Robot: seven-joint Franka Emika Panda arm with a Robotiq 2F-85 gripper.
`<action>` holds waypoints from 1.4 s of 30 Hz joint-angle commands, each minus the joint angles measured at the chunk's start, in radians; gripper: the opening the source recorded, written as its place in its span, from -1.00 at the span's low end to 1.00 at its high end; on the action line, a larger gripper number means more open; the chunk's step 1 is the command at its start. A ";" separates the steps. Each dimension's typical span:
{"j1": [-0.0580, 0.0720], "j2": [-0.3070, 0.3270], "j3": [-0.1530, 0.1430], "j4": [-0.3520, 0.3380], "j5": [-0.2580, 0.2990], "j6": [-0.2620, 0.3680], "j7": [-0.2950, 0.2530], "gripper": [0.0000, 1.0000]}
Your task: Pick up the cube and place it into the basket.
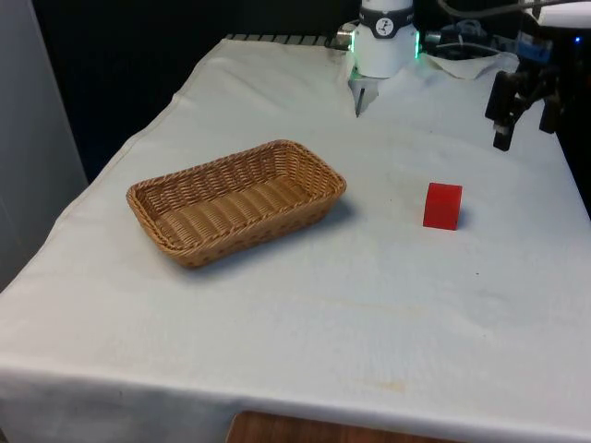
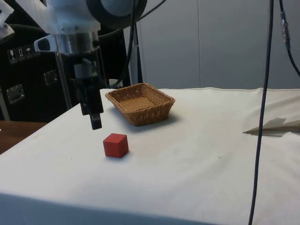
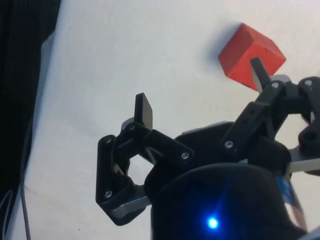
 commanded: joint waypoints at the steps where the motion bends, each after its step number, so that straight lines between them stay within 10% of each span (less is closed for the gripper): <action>1: -0.003 0.001 0.003 -0.003 0.008 0.010 -0.003 1.00; 42: -0.019 0.087 -0.015 -0.018 0.069 0.086 0.099 1.00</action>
